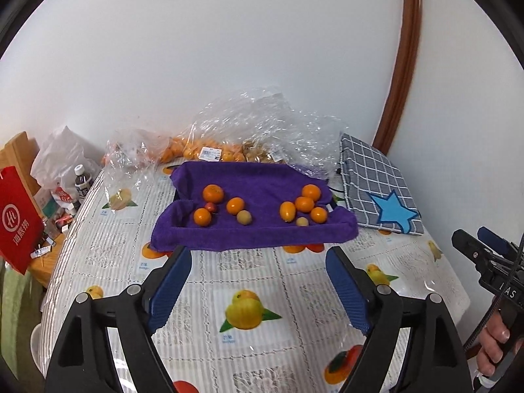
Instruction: Organize fruits
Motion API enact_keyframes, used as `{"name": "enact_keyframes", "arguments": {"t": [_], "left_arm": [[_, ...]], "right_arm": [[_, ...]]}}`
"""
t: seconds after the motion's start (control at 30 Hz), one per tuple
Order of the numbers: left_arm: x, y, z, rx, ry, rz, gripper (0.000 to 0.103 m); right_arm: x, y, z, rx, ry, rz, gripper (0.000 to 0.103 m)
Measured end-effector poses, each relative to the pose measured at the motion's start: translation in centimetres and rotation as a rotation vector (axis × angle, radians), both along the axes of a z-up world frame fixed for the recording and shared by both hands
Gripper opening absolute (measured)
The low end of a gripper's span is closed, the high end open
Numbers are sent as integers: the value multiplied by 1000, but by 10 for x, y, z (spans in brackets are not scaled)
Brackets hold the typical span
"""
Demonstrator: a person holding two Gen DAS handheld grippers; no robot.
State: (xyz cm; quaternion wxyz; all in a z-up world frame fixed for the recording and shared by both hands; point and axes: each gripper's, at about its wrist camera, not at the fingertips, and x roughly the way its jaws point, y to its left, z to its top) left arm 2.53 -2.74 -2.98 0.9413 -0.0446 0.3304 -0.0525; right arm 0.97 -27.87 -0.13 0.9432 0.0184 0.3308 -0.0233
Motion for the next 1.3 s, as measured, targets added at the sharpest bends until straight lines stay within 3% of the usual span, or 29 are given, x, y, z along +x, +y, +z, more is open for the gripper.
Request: {"name": "enact_keyframes", "arguments": {"t": [1.3], "left_arm": [[-20,-12,8,-17,-39,-35,87]], "right_arm": [[-27,-10,2,-5,1,-50,93]]}}
